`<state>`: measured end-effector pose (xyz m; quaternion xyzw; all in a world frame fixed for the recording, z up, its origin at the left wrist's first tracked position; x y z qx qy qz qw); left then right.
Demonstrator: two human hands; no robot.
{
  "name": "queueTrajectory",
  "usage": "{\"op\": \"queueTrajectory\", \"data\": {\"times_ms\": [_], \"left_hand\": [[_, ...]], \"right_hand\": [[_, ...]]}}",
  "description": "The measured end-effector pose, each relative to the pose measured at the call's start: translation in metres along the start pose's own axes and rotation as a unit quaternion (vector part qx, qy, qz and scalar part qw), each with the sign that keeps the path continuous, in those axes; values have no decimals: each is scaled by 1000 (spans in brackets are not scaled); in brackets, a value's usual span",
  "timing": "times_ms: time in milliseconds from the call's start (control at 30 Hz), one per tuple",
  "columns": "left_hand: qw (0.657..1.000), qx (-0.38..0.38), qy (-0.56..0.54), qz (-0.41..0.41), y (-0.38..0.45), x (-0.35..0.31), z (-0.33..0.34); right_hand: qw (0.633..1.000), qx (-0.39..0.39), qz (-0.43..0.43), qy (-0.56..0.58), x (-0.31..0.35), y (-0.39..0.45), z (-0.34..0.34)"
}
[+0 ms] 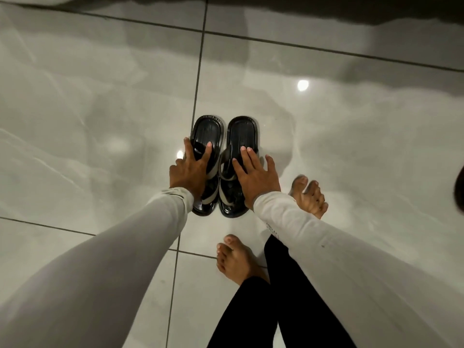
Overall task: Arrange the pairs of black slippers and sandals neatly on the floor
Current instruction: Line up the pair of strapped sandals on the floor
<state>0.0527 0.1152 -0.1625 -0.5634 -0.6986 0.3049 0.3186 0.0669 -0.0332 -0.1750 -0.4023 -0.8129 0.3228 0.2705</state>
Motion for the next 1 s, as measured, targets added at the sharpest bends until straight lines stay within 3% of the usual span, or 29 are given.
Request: {"op": "queueTrajectory", "data": {"times_ms": [567, 833, 1000], "left_hand": [[1000, 4, 13, 20, 74, -66, -112], [999, 12, 41, 11, 58, -66, -113], [998, -44, 12, 45, 11, -80, -121]], "right_hand": [[998, 27, 49, -18, -107, 46, -76], [999, 11, 32, 15, -106, 38, -80], [997, -12, 41, 64, -112, -10, -87]]}}
Point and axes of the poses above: each hand's wrist, its own y-axis towards the middle knuckle, its own z-axis out of the palm, x = y × z, the point moved 7 cm from there along y, towards the middle knuckle, and after that the axes turned 1 degree about y, right-handed, at the moved point
